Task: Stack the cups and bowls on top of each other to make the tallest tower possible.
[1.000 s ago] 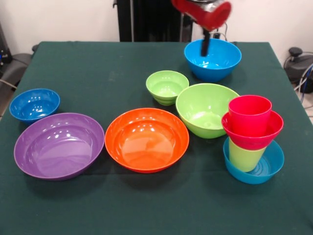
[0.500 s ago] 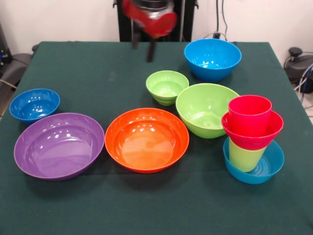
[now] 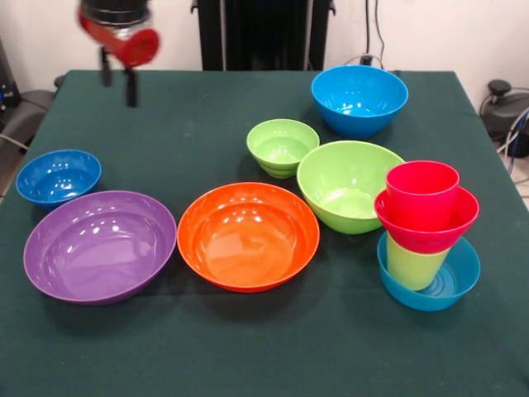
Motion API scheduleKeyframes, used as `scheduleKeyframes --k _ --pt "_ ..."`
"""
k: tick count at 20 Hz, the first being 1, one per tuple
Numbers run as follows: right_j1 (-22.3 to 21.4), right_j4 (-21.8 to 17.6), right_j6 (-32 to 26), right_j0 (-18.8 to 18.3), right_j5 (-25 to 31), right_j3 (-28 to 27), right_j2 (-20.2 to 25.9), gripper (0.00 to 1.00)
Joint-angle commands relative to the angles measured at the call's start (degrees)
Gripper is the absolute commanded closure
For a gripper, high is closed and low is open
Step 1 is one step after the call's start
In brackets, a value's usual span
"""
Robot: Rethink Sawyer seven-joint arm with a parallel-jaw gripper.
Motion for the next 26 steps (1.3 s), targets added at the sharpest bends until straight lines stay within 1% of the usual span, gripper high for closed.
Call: scheduleKeyframes --k 1,3,5,8,12,15,17,19,23,24,26 --pt "3.7 -8.3 -30.3 -5.0 7.4 -6.7 17.4 0.0" --pt "5.1 -8.5 -32.2 -6.1 7.2 -7.3 19.6 0.0" --pt "6.1 -8.4 -31.4 -6.2 5.7 -7.2 20.3 0.0" --pt "7.4 -7.7 -31.4 -6.2 5.7 -8.0 21.4 0.0" --pt "6.6 -7.5 -31.8 -6.7 4.8 -5.1 22.8 0.0" --pt "7.9 -10.2 -37.4 -9.1 3.1 -4.1 26.4 0.0" --pt "9.2 -12.1 -40.8 -10.5 3.6 -4.6 28.2 0.0" --pt "10.3 -13.8 -41.6 -11.2 4.0 -5.4 28.5 0.0" --pt "12.3 -19.3 -41.9 -11.5 2.6 -8.1 27.8 0.0" --pt "12.1 -20.7 -41.7 -11.4 2.1 -8.5 27.2 0.0" --pt "12.2 -22.5 -42.9 -12.3 3.0 -9.6 27.4 0.0"
